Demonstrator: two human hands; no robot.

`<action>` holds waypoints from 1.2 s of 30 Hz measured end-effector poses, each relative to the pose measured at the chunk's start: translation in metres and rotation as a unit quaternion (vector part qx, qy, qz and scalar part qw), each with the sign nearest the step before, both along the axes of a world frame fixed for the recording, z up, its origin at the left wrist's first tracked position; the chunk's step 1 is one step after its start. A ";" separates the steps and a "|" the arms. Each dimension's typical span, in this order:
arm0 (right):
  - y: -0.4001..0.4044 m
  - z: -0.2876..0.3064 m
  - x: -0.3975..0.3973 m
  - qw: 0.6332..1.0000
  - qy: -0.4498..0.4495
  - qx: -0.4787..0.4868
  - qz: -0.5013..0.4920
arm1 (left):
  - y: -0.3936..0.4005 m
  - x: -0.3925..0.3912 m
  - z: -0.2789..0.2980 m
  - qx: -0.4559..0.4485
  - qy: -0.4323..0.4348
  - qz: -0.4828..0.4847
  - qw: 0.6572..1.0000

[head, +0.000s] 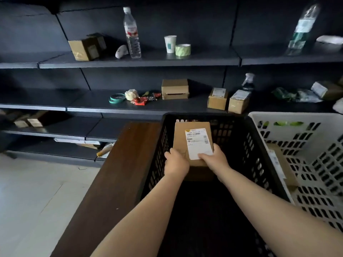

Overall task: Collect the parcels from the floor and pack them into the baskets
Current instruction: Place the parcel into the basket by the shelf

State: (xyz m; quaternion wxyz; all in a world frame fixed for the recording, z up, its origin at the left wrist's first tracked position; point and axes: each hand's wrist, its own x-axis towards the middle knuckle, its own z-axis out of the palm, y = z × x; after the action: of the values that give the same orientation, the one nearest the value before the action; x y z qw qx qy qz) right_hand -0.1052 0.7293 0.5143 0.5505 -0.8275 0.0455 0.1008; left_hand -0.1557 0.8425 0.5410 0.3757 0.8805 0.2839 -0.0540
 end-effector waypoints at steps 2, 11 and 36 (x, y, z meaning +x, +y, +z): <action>0.004 -0.015 0.005 1.000 0.020 -0.005 -0.008 | -0.001 0.009 -0.014 0.007 0.017 0.002 1.000; 0.031 -0.106 0.021 0.994 0.080 -0.050 0.051 | 0.014 0.035 -0.090 0.107 0.161 -0.036 0.980; -0.227 0.152 -0.070 0.815 -0.197 -0.543 0.042 | -0.184 0.014 0.125 0.225 -0.147 -0.396 0.878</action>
State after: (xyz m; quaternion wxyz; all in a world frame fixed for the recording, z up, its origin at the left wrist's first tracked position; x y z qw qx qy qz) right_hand -0.1748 0.5019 0.6662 0.0040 -0.9953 -0.0510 -0.0822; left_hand -0.1421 0.6585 0.6656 0.1517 0.9781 -0.1426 -0.0024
